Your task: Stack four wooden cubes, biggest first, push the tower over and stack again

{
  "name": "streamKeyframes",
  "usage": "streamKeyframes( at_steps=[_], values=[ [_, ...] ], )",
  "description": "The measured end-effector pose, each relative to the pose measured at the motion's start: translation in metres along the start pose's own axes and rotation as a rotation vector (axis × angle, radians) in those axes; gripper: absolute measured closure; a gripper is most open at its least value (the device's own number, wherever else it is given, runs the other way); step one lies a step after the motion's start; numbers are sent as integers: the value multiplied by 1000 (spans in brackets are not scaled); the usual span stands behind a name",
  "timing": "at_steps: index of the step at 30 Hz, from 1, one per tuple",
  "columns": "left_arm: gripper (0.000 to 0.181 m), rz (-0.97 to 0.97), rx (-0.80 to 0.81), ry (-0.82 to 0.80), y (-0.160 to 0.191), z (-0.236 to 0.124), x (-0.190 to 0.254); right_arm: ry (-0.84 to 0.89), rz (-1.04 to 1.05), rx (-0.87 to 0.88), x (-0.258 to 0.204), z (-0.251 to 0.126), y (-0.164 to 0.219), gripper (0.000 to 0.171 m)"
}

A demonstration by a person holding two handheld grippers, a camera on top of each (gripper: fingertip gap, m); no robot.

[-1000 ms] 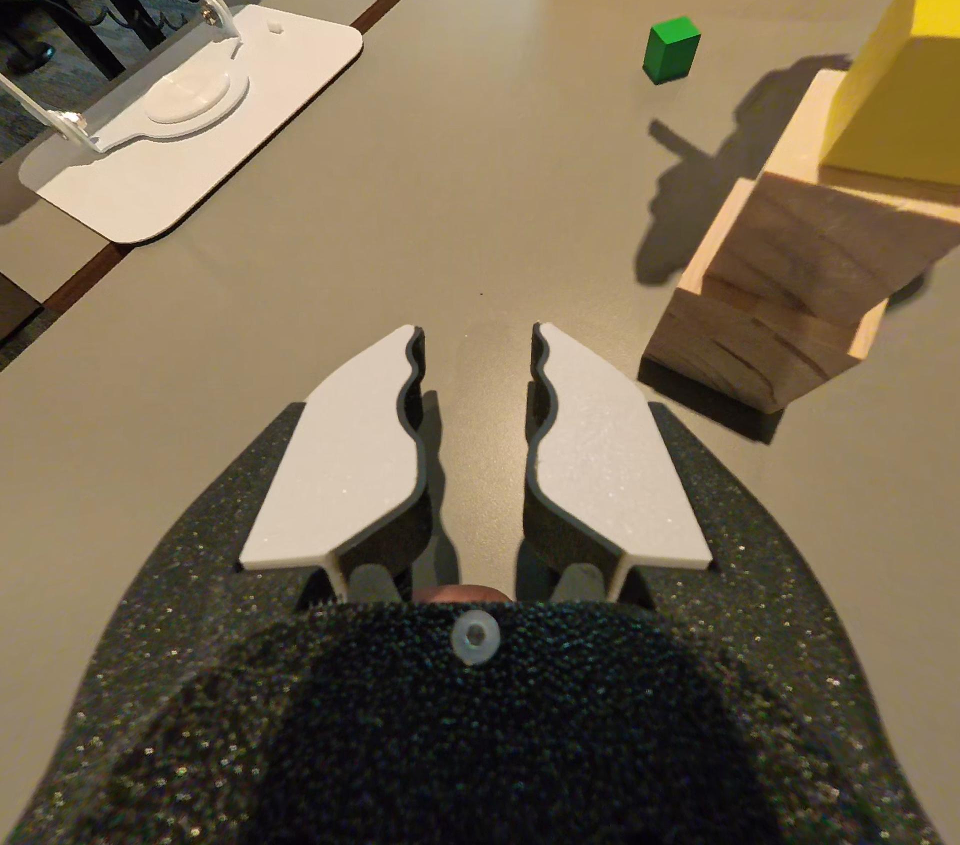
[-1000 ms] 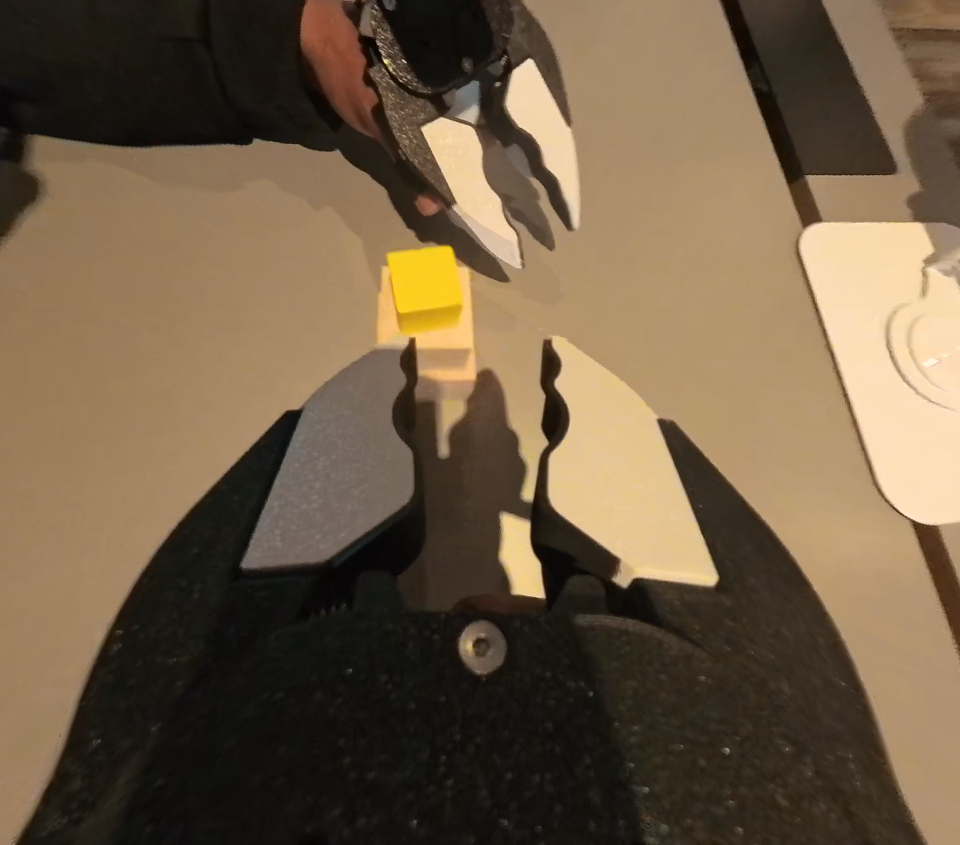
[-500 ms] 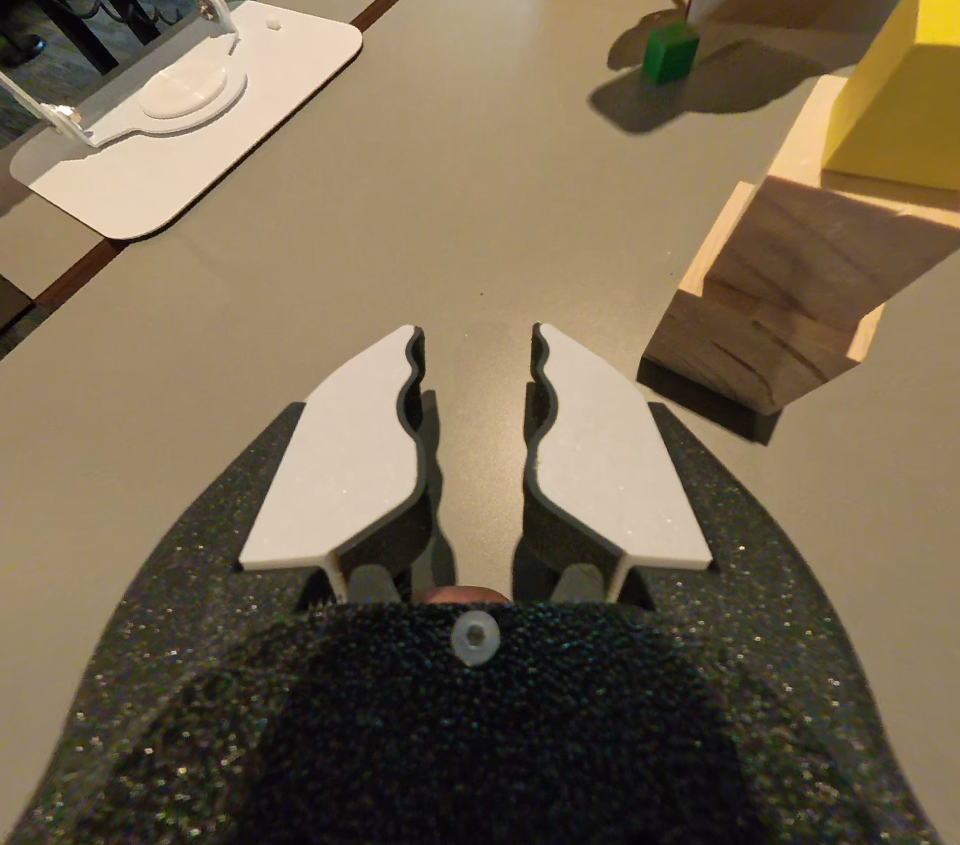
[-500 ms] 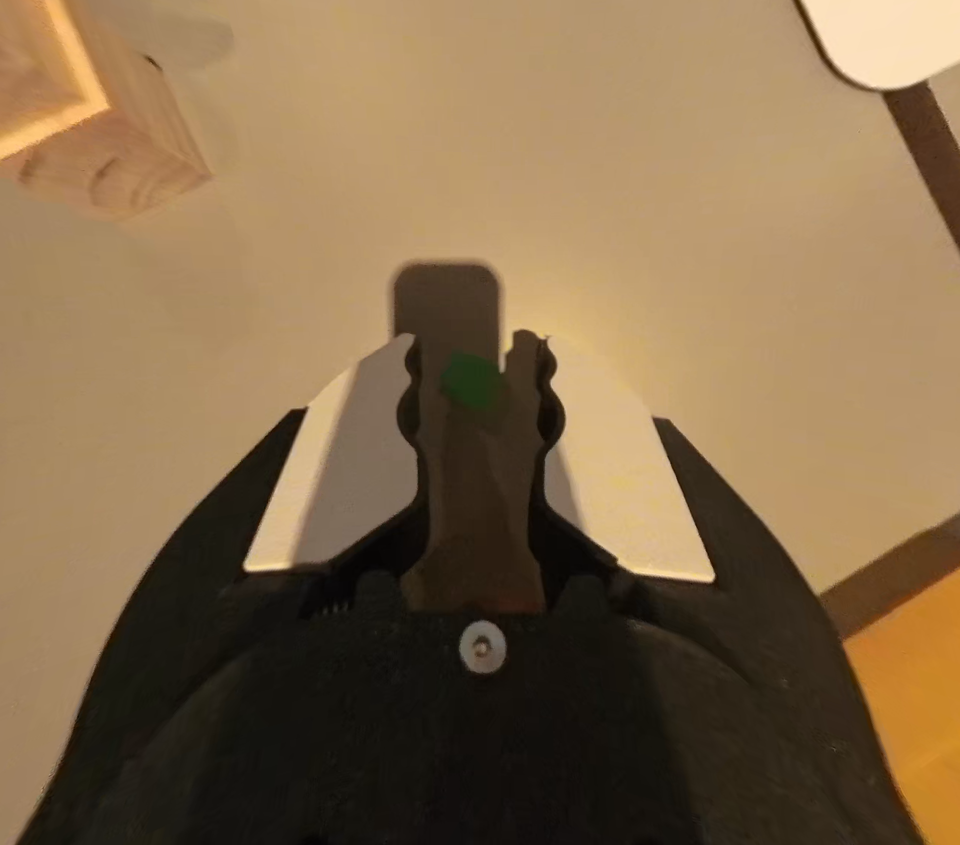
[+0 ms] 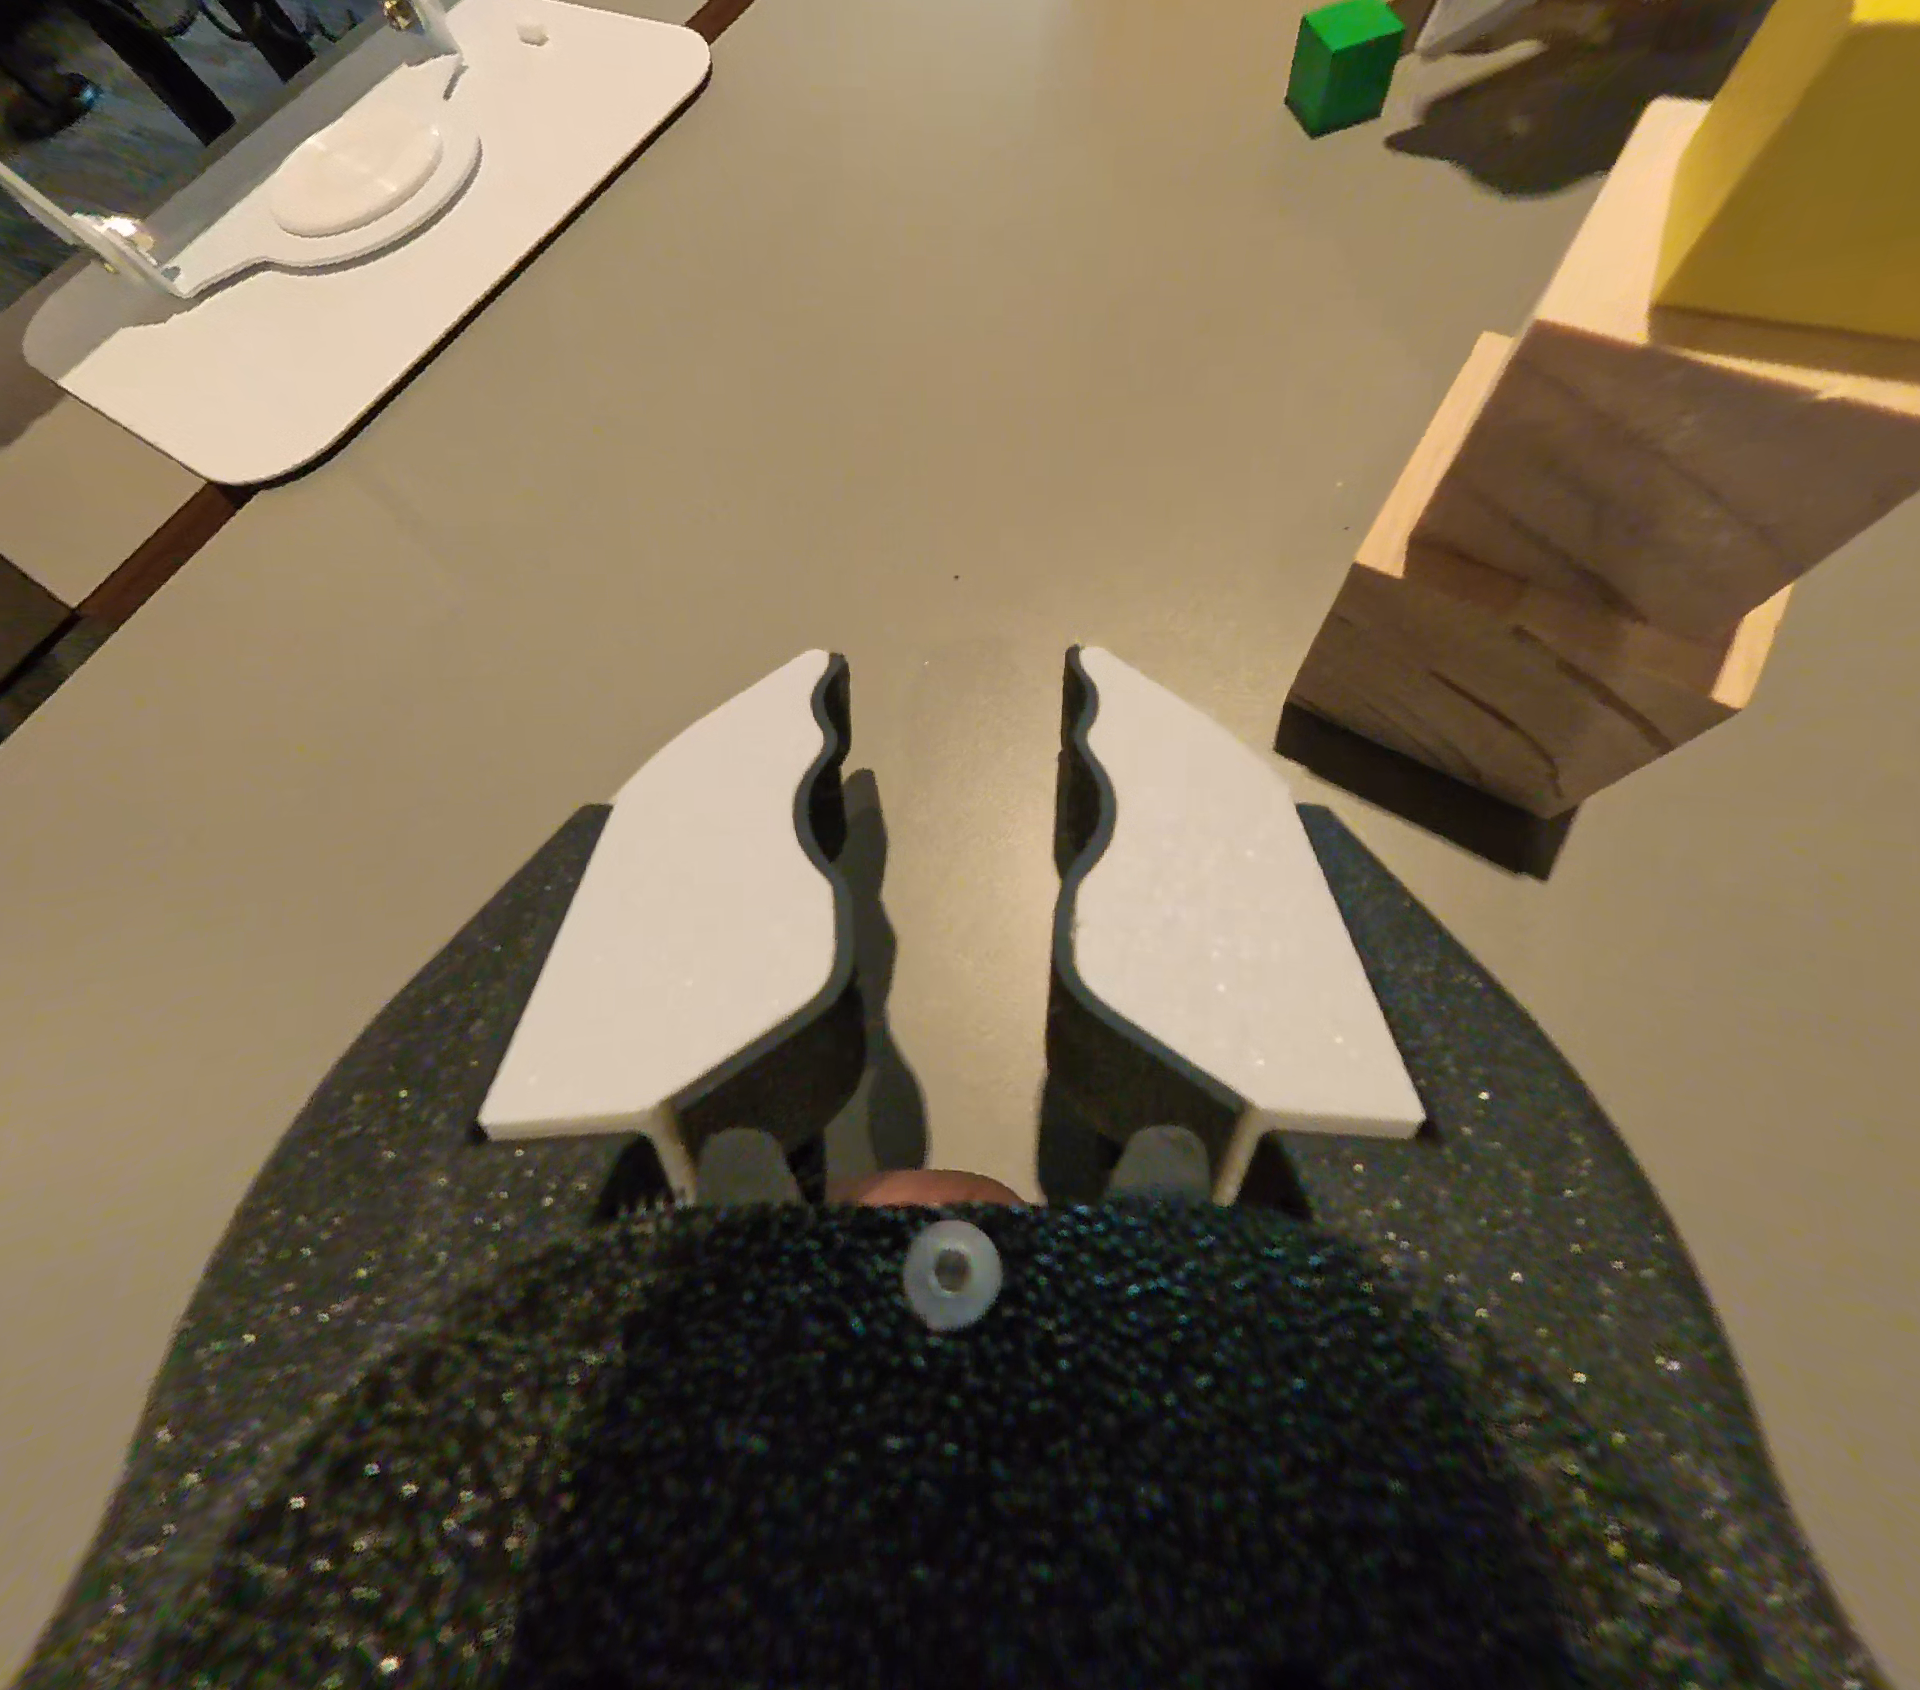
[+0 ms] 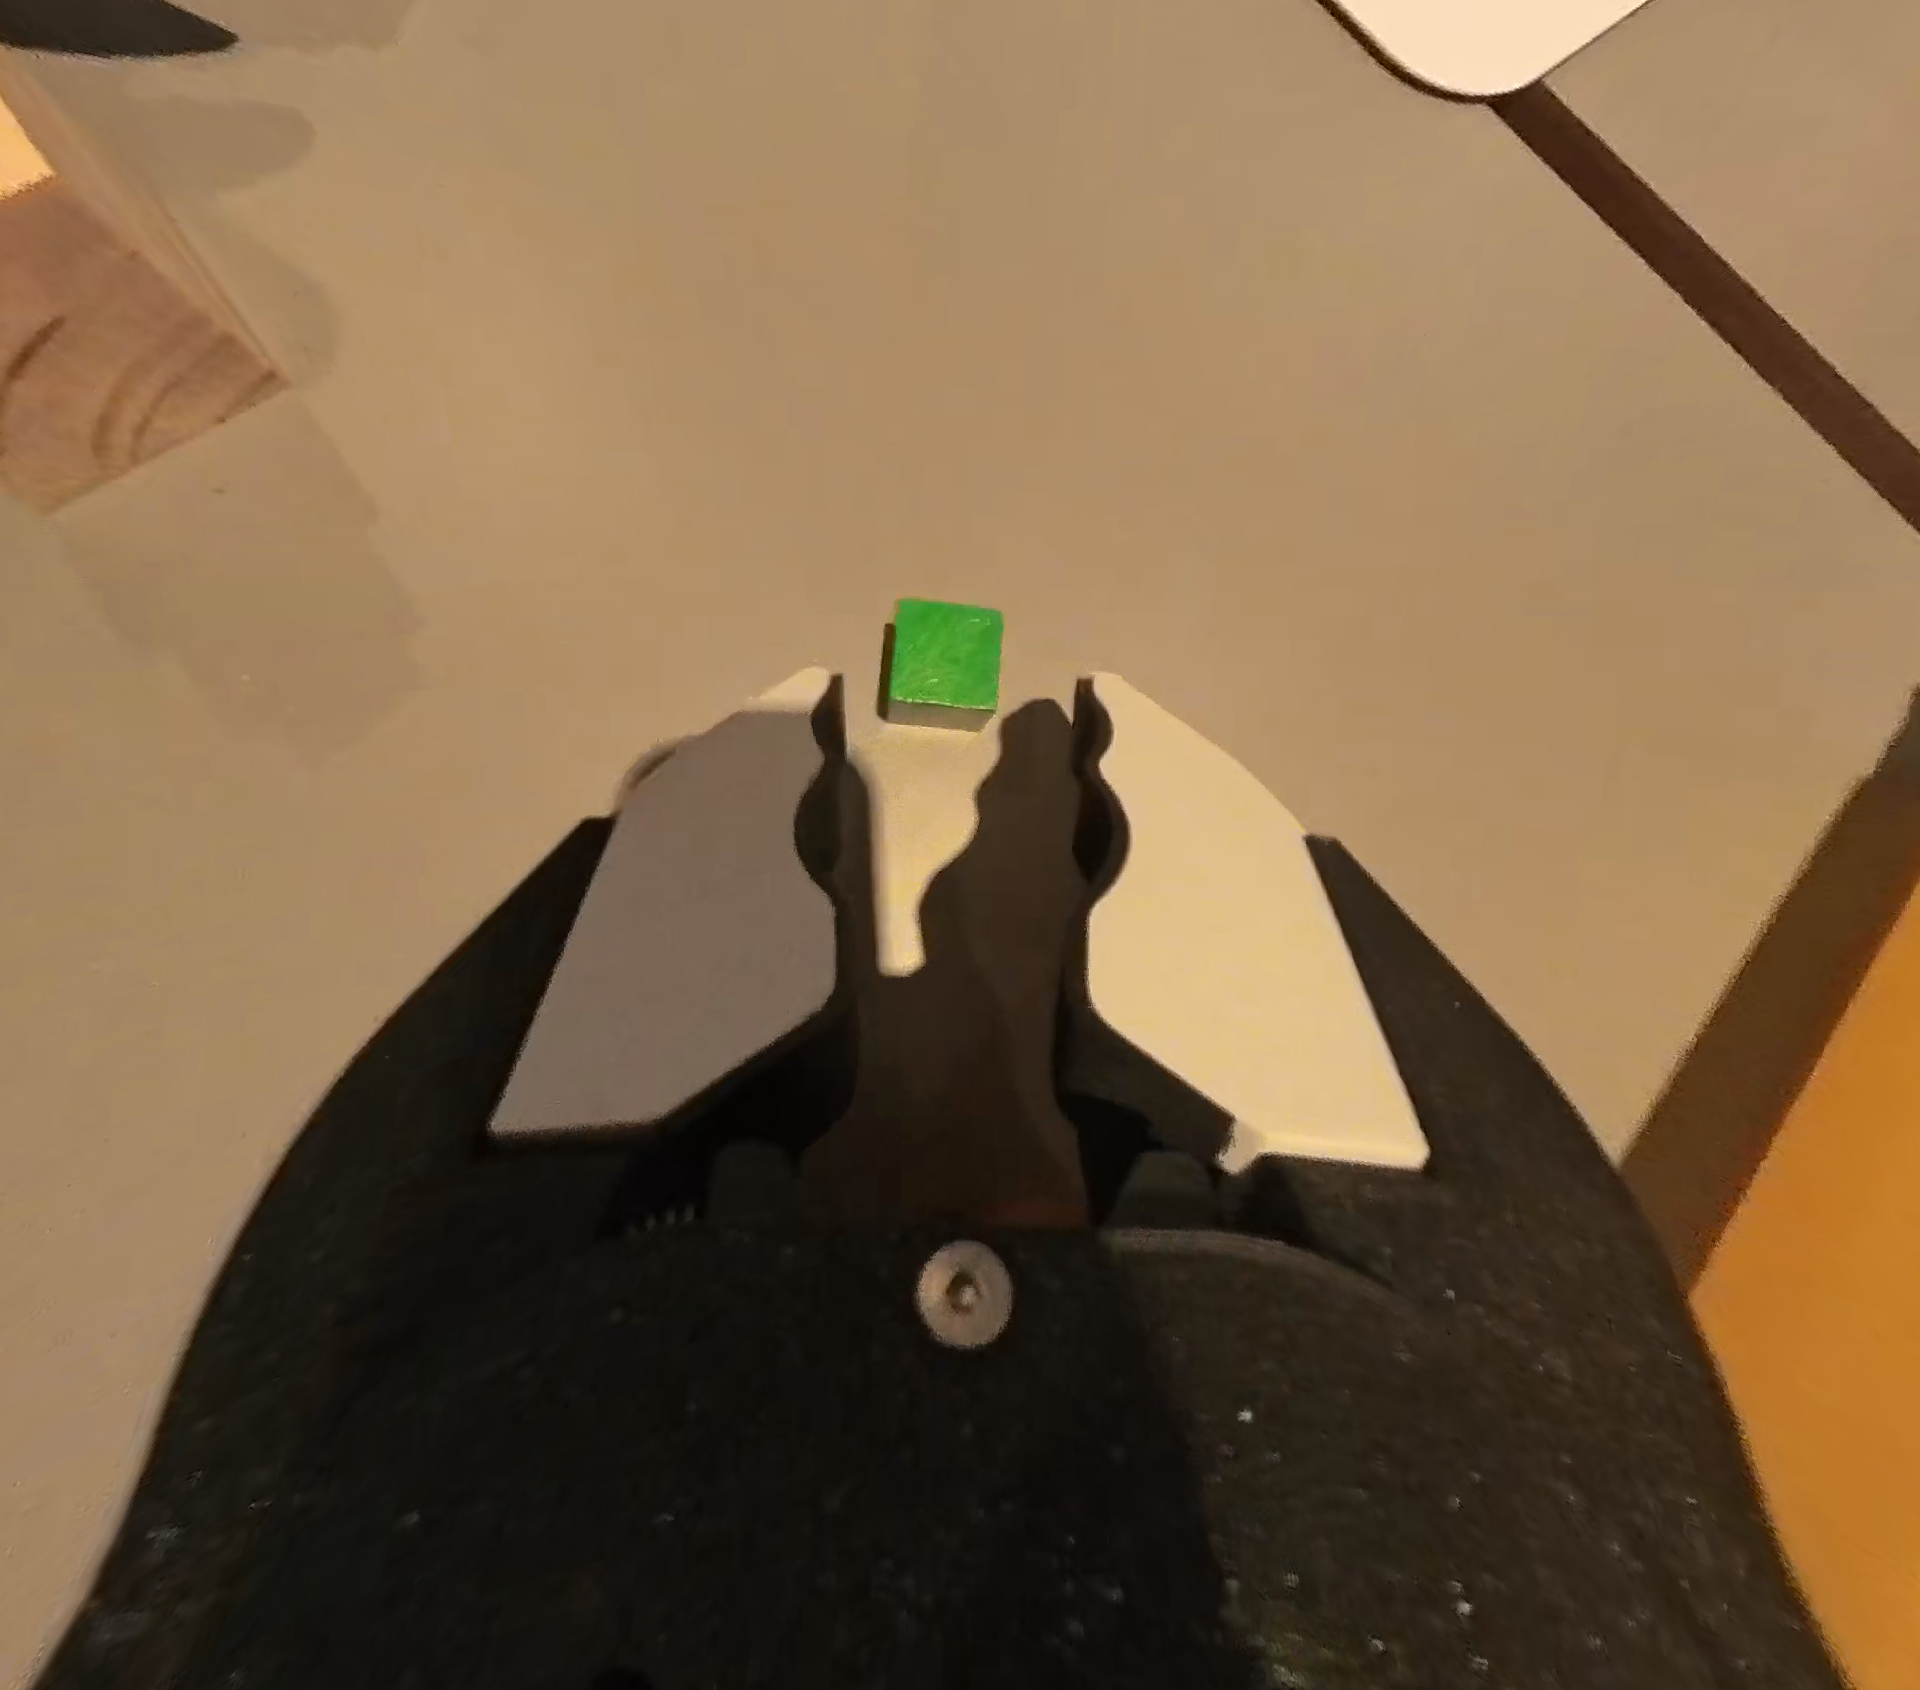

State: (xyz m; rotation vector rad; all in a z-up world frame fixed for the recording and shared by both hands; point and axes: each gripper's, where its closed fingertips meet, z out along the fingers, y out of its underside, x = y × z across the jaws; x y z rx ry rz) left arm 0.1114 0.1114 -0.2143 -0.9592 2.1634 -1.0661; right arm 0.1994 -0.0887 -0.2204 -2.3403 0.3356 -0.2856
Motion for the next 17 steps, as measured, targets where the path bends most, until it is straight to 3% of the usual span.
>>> streamKeyframes(
  at_steps=[6, 17],
  values=[
    [142, 15, -11, -8, 1, 1, 1, 80, -49, -23, 4, 9, 5, 128],
    [142, 24, -23, -5, 2, 2, 2, 59, -42, -27, 2, 15, 9, 132]
  ],
)
